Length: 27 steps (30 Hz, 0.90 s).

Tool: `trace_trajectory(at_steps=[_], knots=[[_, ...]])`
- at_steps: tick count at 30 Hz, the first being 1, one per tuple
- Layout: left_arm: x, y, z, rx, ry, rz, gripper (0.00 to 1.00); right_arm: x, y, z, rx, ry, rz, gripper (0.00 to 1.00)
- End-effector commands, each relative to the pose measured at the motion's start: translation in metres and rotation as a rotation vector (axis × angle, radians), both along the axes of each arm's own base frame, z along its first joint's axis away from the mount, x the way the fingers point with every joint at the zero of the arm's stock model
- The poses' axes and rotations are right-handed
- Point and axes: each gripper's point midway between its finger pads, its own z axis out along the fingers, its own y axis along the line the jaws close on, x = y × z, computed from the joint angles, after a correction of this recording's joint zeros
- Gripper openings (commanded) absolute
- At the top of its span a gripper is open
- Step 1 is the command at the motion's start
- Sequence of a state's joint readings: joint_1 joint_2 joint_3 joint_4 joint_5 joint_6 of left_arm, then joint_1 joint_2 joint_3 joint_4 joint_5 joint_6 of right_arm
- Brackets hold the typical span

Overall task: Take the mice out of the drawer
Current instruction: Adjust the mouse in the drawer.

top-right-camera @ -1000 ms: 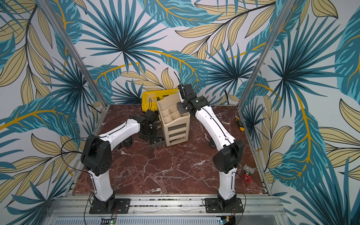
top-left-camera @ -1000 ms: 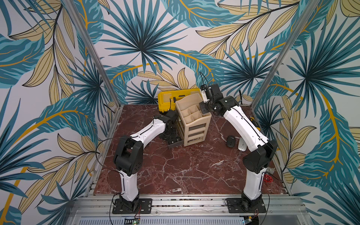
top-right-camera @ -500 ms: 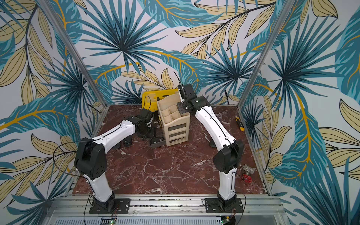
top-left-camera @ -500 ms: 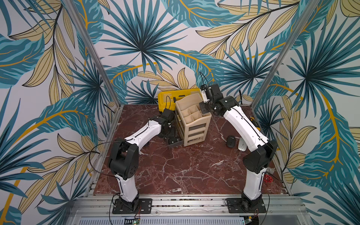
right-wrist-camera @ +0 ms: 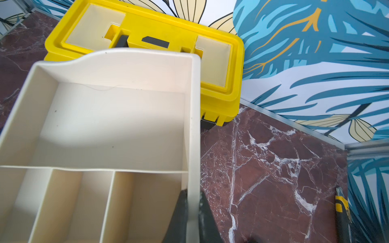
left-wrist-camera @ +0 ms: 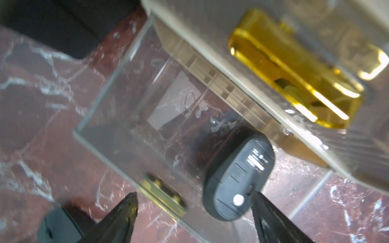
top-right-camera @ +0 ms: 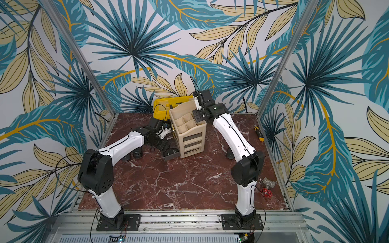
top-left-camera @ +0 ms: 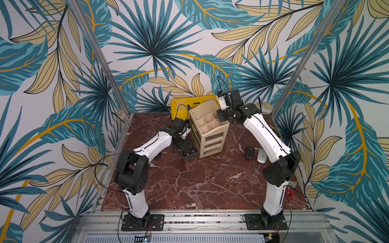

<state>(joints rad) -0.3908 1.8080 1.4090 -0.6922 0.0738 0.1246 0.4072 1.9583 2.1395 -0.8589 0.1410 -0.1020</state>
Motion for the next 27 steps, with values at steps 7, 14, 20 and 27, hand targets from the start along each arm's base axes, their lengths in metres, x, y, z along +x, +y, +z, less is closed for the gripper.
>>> trace_trajectory(at_steps=[7,14,20,27], knots=[[0.019,-0.035,0.042,-0.122,-0.130,-0.248,0.88,-0.005,-0.014,-0.062,-0.139,0.162,0.163,0.00],[-0.009,-0.054,0.014,-0.150,-0.003,-0.348,0.89,-0.008,-0.016,-0.056,-0.127,0.154,0.145,0.00],[-0.023,-0.070,-0.011,-0.136,0.024,-0.374,0.97,-0.009,-0.016,-0.054,-0.117,0.148,0.133,0.00],[-0.045,-0.086,-0.036,-0.059,0.043,-0.408,0.97,-0.007,-0.016,-0.059,-0.108,0.160,0.122,0.00]])
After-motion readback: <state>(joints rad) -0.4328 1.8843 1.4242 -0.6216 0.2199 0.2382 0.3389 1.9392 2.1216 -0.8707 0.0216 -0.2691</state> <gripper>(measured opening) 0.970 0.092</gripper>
